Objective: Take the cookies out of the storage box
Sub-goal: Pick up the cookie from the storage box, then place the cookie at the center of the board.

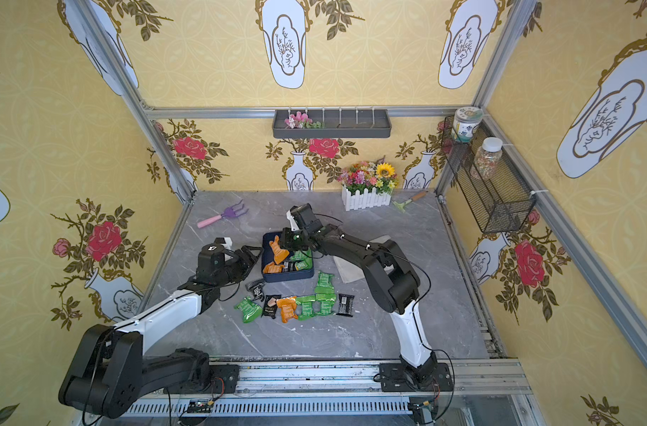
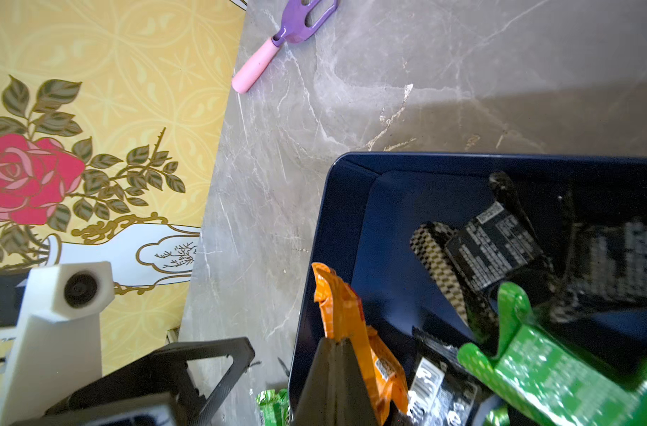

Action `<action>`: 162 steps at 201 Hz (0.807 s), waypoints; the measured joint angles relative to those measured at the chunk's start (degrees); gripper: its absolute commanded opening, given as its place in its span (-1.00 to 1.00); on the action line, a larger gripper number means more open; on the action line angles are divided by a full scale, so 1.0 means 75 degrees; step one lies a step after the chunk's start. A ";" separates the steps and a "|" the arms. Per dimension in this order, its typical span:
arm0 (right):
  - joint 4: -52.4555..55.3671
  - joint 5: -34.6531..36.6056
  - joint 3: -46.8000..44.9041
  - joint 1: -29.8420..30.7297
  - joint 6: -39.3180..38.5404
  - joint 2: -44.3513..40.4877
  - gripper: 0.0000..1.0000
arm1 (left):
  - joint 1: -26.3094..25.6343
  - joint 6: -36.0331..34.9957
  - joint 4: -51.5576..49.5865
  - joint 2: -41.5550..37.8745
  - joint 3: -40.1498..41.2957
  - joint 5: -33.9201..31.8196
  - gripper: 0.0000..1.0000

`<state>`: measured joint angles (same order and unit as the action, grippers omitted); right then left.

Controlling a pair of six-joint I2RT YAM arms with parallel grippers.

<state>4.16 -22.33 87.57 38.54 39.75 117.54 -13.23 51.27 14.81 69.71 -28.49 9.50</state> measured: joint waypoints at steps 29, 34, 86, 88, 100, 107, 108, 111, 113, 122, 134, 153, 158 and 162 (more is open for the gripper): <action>-0.0242 0.0009 -0.1212 -0.0143 0.0283 -0.1204 -1.00 | 0.0006 -0.0032 -0.0271 -0.0187 -0.0020 -0.0134 0.43; -0.0256 0.0029 -0.1437 -0.0172 0.0303 -0.1466 -1.00 | 0.0006 -0.0032 -0.0289 -0.0207 -0.0017 -0.0134 0.42; 0.0152 0.0417 -0.3759 -0.0501 0.0504 -0.4039 -1.00 | 0.0006 -0.0029 -0.0385 -0.0326 0.0052 -0.0242 0.42; 0.0184 0.0420 -0.3838 -0.0522 0.0519 -0.4127 -1.00 | 0.0006 -0.0029 -0.0385 -0.0329 0.0052 -0.0242 0.42; 0.0507 0.0560 -0.4278 -0.0650 0.0580 -0.4686 -1.00 | 0.0006 -0.0029 -0.0388 -0.0358 0.0064 -0.0239 0.42; 0.0694 0.0673 -0.4520 -0.0723 0.0676 -0.5007 -1.00 | 0.0006 -0.0029 -0.0385 -0.0379 0.0073 -0.0242 0.42; 0.0717 0.0682 -0.4555 -0.0734 0.0679 -0.5050 -1.00 | 0.0006 -0.0029 -0.0385 -0.0382 0.0073 -0.0242 0.42; 0.0796 0.0708 -0.4657 -0.0766 0.0670 -0.5182 -1.00 | 0.0006 -0.0026 -0.0388 -0.0391 0.0076 -0.0242 0.42; 0.0871 0.0726 -0.4724 -0.0790 0.0664 -0.5278 -1.00 | 0.0006 -0.0026 -0.0388 -0.0396 0.0076 -0.0239 0.42; 0.1183 0.0822 -0.5018 -0.0915 0.0691 -0.5700 -1.00 | 0.0006 -0.0026 -0.0385 -0.0411 0.0085 -0.0239 0.42; 0.1577 0.0836 -0.5327 -0.1102 0.0697 -0.6169 -1.00 | 0.0006 -0.0026 -0.0388 -0.0443 0.0102 -0.0242 0.42; 0.2031 0.0909 -0.5843 -0.1536 0.0723 -0.6811 -1.00 | 0.0006 -0.0020 -0.0393 -0.0475 0.0146 -0.0242 0.42; 0.2133 0.0959 -0.5983 -0.1673 0.0729 -0.6956 -1.00 | 0.0006 -0.0017 -0.0396 -0.0478 0.0152 -0.0242 0.41; 0.2221 0.0959 -0.6100 -0.1775 0.0726 -0.7073 -1.00 | 0.0006 -0.0006 -0.0391 -0.0481 0.0160 -0.0239 0.41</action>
<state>20.82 -15.14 41.82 25.23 45.19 64.49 -13.19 51.22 11.88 66.11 -27.29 7.70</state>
